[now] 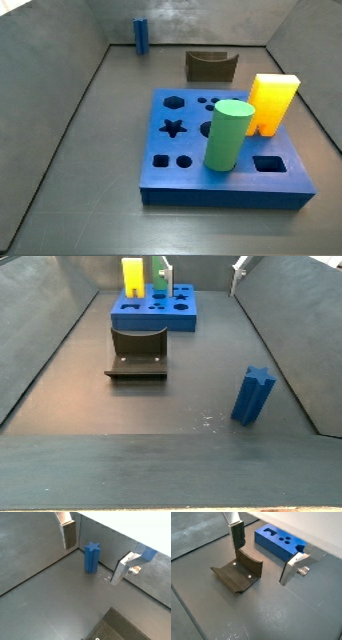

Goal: Pick up the star object. Move up. Move to above the board. Insert the star object.
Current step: Pick up the star object.

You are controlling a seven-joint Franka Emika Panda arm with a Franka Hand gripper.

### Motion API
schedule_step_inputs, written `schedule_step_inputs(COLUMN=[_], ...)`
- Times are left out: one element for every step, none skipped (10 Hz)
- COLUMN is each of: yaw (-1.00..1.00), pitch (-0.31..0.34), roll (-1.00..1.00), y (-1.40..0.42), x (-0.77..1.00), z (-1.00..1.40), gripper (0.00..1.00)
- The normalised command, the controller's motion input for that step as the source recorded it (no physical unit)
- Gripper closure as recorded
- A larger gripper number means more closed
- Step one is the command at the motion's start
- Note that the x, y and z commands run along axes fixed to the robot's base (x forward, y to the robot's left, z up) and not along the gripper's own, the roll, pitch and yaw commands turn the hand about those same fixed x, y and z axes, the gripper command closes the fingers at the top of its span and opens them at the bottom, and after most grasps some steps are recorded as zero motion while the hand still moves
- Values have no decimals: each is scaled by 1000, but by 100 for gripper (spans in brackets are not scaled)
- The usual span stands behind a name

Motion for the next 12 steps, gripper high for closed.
schedule_step_inputs(yaw=[-43,-91,0,0,-14,-60,-89,-49,-31,0,0,94], pitch=[-51,-96,-4,0,-24,-41,0,0,-4,-36,-60,-101], roll=[0,117,10,0,-24,-64,-116,-220,-207,-160,0,6], y=[129,571,914,900,786,723,711,551,457,369,180,23], x=[-123,-457,-597,-663,-663,-546,-249,51,91,31,0,0], z=[-43,-440,-443,-371,-354,-326,-311,-483,-546,-529,-506,-543], gripper=[0,0,0,0,0,0,0,0,0,0,0,0])
